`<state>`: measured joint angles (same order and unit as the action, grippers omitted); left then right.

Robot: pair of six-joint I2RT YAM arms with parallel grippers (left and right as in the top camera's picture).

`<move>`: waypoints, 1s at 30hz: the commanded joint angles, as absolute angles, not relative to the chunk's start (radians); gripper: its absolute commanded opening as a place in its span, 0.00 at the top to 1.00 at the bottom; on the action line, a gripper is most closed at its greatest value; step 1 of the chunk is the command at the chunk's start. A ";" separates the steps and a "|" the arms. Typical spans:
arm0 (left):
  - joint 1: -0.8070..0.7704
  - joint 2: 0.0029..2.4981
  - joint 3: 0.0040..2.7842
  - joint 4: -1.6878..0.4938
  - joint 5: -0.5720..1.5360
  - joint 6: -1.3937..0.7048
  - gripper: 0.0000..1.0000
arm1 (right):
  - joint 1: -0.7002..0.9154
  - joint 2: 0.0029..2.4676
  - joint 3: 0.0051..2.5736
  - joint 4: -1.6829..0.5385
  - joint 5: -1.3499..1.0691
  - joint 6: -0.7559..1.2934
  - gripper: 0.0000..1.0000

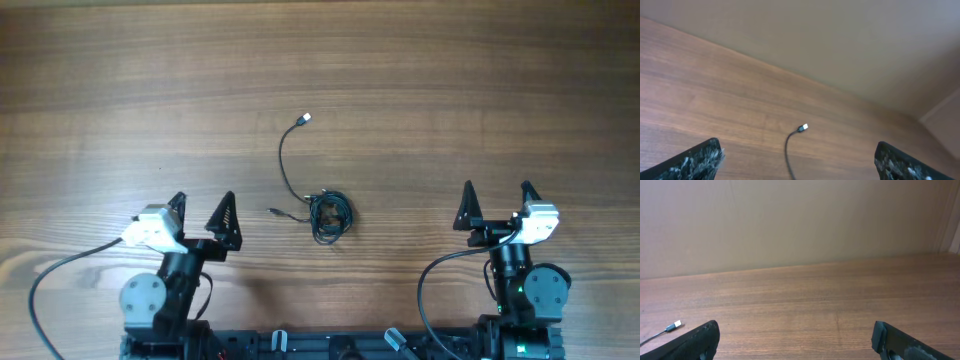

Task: Untangle cables
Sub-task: 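Reach the left gripper forward to the black cable coil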

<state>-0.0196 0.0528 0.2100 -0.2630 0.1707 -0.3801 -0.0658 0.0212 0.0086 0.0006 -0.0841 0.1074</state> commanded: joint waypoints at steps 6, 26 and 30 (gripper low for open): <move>-0.024 0.192 0.330 -0.290 0.218 -0.492 0.00 | -0.058 0.018 0.005 0.002 -0.067 0.097 0.00; -0.024 0.750 0.628 -0.376 0.698 -0.499 0.00 | -0.058 0.018 0.005 0.002 -0.067 0.097 0.00; -0.024 0.799 0.628 -0.387 0.757 -0.514 0.00 | -0.058 0.018 0.005 0.002 -0.067 0.097 0.00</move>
<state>-0.0196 0.7620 0.6128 -0.3859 0.6346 -0.4931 -0.0658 0.0212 0.0078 0.0006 -0.0841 0.1074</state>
